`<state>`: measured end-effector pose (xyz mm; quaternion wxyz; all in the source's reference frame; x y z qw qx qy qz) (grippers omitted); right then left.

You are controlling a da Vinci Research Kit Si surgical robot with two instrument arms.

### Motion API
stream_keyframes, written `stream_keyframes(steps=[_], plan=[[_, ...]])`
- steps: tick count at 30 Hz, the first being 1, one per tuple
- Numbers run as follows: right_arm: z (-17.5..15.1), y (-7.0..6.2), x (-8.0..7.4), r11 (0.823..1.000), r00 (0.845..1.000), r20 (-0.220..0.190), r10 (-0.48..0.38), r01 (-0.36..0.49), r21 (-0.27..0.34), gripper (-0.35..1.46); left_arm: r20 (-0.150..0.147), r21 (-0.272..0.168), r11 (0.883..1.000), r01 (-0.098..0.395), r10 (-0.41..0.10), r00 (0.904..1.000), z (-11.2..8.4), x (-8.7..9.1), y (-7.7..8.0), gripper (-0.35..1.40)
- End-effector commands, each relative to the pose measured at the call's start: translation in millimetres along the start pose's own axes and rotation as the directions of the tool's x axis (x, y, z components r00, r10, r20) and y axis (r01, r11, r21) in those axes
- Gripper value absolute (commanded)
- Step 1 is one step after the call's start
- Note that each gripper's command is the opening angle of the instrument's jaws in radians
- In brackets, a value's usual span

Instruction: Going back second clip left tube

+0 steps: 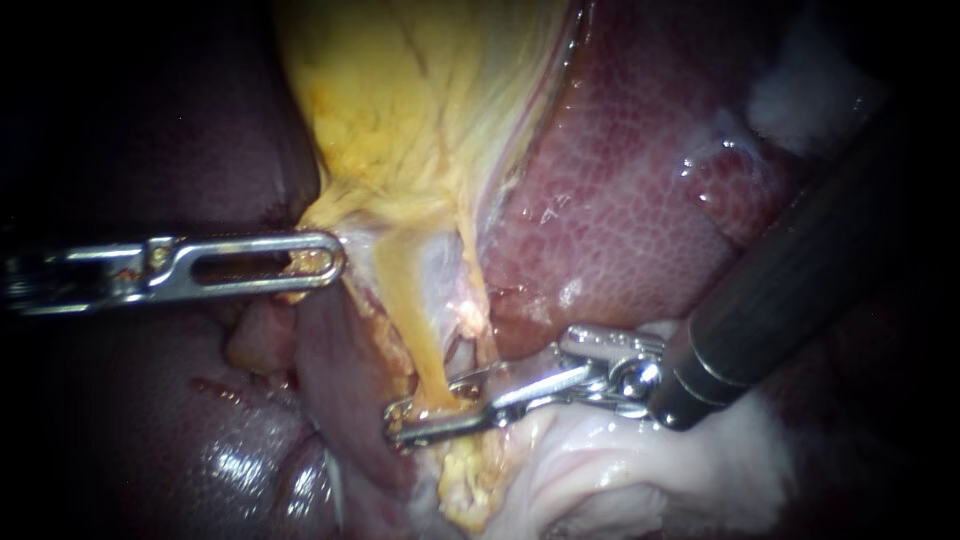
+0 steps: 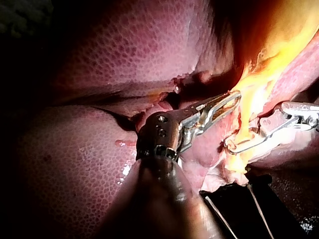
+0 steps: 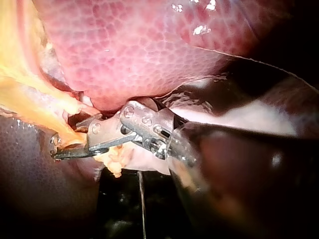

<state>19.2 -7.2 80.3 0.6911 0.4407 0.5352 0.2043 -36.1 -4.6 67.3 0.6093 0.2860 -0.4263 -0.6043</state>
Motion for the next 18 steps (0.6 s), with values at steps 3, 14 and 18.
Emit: stream_keyframes(steps=[3,14,18], plan=[[0.1,0.0,0.0,1.0,1.0,0.0,-0.001,0.001,0.0,-0.35,-0.001,0.0,1.0,-0.001,0.001,1.0,0.1,0.0,0.1,-0.35],[1.8,0.5,0.9,0.999,0.992,-0.124,-0.019,0.023,0.025,0.56,0.001,-0.001,1.0,-0.002,0.002,1.0,0.2,0.2,0.1,-0.35],[1.3,1.6,1.2,0.999,0.989,-0.145,-0.037,0.032,-0.036,0.6,0.001,-0.001,1.0,-0.001,0.001,1.0,0.2,0.2,0.1,-0.35]])
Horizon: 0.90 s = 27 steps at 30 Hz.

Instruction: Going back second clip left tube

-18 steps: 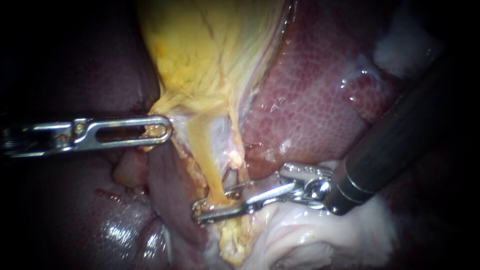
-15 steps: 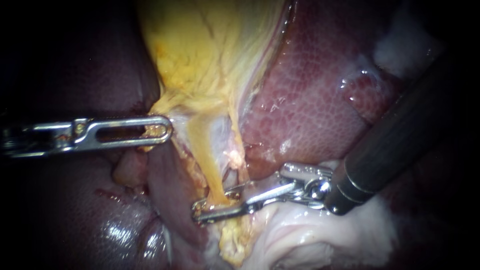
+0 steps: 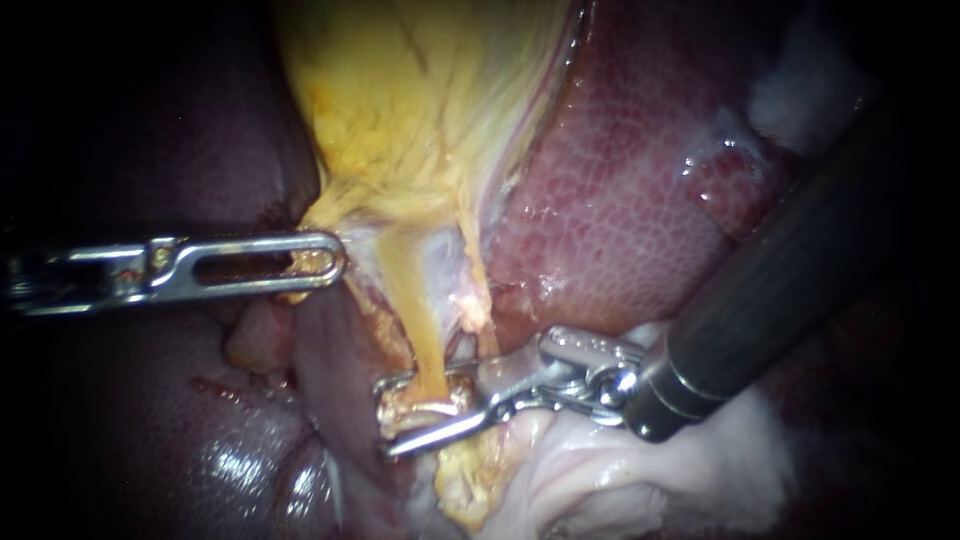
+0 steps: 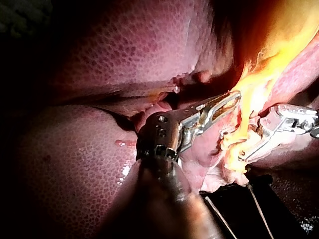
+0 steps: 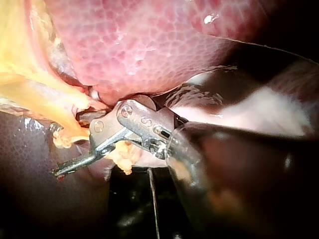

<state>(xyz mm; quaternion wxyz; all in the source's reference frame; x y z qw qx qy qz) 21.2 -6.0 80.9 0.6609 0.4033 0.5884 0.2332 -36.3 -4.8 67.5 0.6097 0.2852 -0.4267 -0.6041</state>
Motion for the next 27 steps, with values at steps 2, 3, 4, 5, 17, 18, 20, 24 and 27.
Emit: stream_keyframes(steps=[2,3,4,5,17,18,20,24,27], plan=[[-0.6,0.4,0.1,1.0,1.0,-0.003,-0.007,0.007,-0.012,0.6,0.0,-0.001,1.0,0.0,0.0,1.0,0.0,0.0,0.0,-0.35],[-1.1,0.6,0.1,1.0,1.0,-0.005,-0.01,0.01,-0.016,0.6,0.0,-0.001,1.0,0.0,0.0,1.0,0.0,0.0,0.0,-0.35],[-1.4,0.7,0.2,1.0,1.0,-0.006,-0.014,0.014,-0.022,0.6,0.0,-0.001,1.0,0.0,0.0,1.0,0.0,0.0,0.0,-0.35],[-1.7,0.8,0.3,1.0,1.0,-0.009,-0.012,0.011,-0.028,0.6,0.0,-0.001,1.0,0.0,0.0,1.0,0.0,0.0,0.0,-0.35],[-8.8,-2.2,1.6,0.999,0.999,0.012,-0.035,0.035,0.0,0.6,0.0,0.0,1.0,0.0,0.0,1.0,-0.2,0.0,0.0,-0.35],[-9.7,-2.5,2.1,0.999,0.999,0.009,-0.038,0.038,-0.006,0.6,0.0,0.0,1.0,0.0,0.0,1.0,-0.2,0.0,0.0,-0.35],[-11.7,-3.0,3.4,0.999,0.999,0.004,-0.051,0.051,-0.018,0.6,0.0,0.0,1.0,0.0,0.0,1.0,-0.1,0.0,0.0,-0.35],[-15.2,-4.2,6.3,0.996,0.997,-0.002,-0.082,0.081,-0.044,0.6,0.0,0.0,1.0,0.0,0.0,1.0,-0.1,0.1,0.0,-0.35],[-17.3,-5.3,8.5,0.991,0.993,-0.016,-0.121,0.12,-0.059,0.6,0.001,-0.001,1.0,0.0,0.0,1.0,0.0,0.1,0.0,-0.35]])
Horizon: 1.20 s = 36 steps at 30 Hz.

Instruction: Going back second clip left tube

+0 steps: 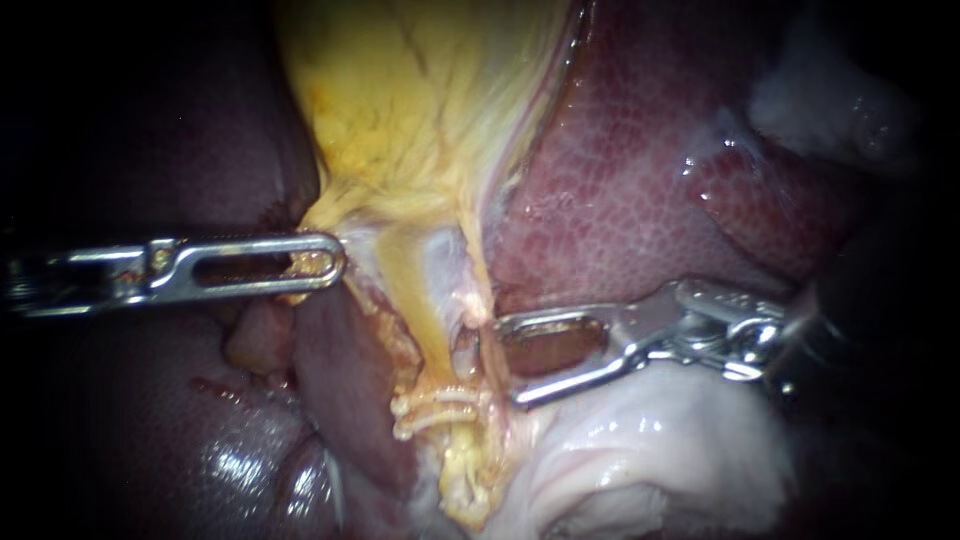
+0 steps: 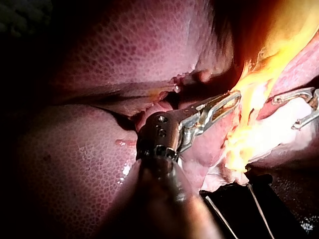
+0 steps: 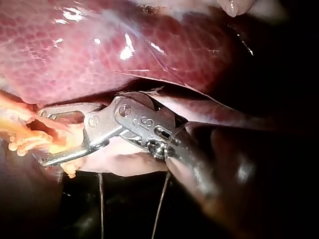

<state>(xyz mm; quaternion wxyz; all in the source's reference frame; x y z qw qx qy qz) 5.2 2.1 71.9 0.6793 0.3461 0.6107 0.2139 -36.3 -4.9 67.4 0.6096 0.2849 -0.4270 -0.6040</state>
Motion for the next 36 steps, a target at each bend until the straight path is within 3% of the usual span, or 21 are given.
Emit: stream_keyframes(steps=[1,7,10,17,22,36], plan=[[-0.5,-0.3,0.6,1.0,1.0,-0.004,-0.014,0.014,-0.006,0.6,0.001,-0.001,1.0,0.0,0.0,1.0,0.2,0.1,0.1,-0.35],[-2.1,-1.9,3.0,0.999,0.999,0.008,-0.052,0.052,-0.001,0.6,0.004,-0.003,1.0,-0.004,0.004,1.0,1.2,0.8,0.5,-0.35],[-2.1,-2.3,3.0,0.998,0.998,0.011,-0.057,0.057,0.0,0.6,0.004,0.005,1.0,-0.011,0.011,0.9999,2.6,1.8,1.1,-0.35],[-1.9,-2.3,2.8,0.998,0.998,0.012,-0.058,0.058,-0.001,0.6,-0.041,-0.001,1.0,-0.024,0.024,0.9989,7.8,4.7,2.5,-0.35],[-1.9,-2.5,2.8,0.998,0.998,0.012,-0.058,0.058,0.003,0.6,-0.062,0.004,1.0,-0.031,0.031,0.9976,10.7,5.6,2.8,-0.35],[-1.9,-2.8,2.8,0.998,0.998,0.011,-0.055,0.055,0.003,0.6,-0.068,0.006,0.999,-0.032,0.033,0.9971,11.0,5.7,2.6,-0.35]])
